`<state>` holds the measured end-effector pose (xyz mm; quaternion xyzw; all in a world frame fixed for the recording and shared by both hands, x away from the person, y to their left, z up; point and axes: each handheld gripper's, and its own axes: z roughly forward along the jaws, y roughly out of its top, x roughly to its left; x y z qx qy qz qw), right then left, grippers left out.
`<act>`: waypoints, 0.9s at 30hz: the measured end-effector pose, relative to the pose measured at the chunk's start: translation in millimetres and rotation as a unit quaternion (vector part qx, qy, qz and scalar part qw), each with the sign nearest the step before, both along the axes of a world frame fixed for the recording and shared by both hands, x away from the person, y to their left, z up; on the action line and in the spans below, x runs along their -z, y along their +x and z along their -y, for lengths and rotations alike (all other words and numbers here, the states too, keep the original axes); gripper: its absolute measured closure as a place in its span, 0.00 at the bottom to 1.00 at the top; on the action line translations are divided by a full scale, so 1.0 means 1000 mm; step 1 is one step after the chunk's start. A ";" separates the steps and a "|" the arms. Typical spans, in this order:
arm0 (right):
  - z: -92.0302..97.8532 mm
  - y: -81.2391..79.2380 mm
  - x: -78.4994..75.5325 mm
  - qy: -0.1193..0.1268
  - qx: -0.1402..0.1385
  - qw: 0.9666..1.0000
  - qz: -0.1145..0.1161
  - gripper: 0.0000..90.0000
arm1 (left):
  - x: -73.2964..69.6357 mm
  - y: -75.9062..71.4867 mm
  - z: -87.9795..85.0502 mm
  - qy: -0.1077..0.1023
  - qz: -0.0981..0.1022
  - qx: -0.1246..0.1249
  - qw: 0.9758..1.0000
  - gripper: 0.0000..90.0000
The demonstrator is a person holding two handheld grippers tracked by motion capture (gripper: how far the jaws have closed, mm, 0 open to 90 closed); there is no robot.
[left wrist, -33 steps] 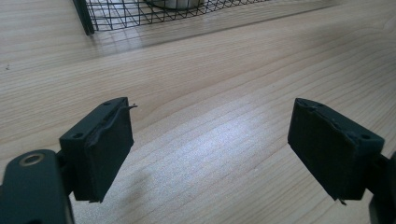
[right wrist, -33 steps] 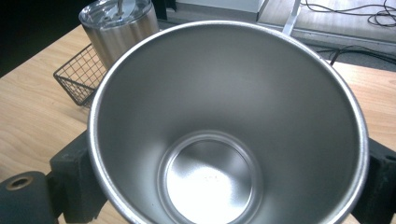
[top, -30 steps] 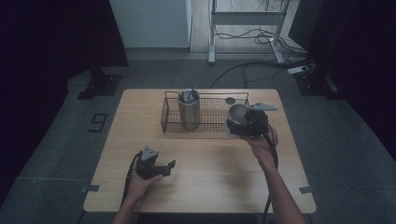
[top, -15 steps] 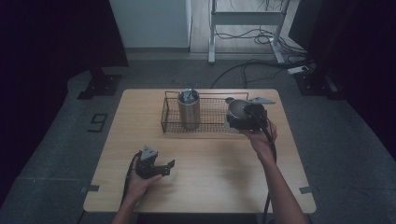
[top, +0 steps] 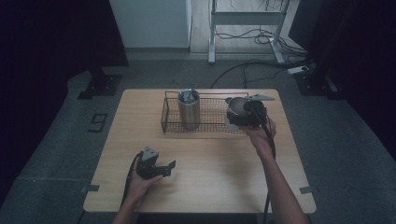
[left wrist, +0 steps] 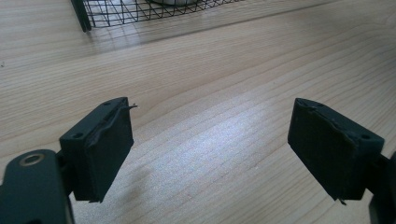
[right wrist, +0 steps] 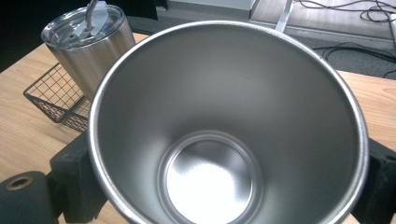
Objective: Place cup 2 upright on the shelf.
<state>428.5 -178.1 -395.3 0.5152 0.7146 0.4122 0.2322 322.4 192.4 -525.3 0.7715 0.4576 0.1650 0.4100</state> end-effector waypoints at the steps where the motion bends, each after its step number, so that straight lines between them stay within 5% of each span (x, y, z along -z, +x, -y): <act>1: 0.000 0.001 0.000 0.000 0.001 1.000 0.000 0.09 | 0.000 0.000 0.000 0.000 0.000 0.000 1.000 0.16; 27: -0.006 0.033 0.000 -0.004 0.007 1.000 -0.007 0.09 | 0.001 0.000 0.000 0.000 0.000 0.000 1.000 0.16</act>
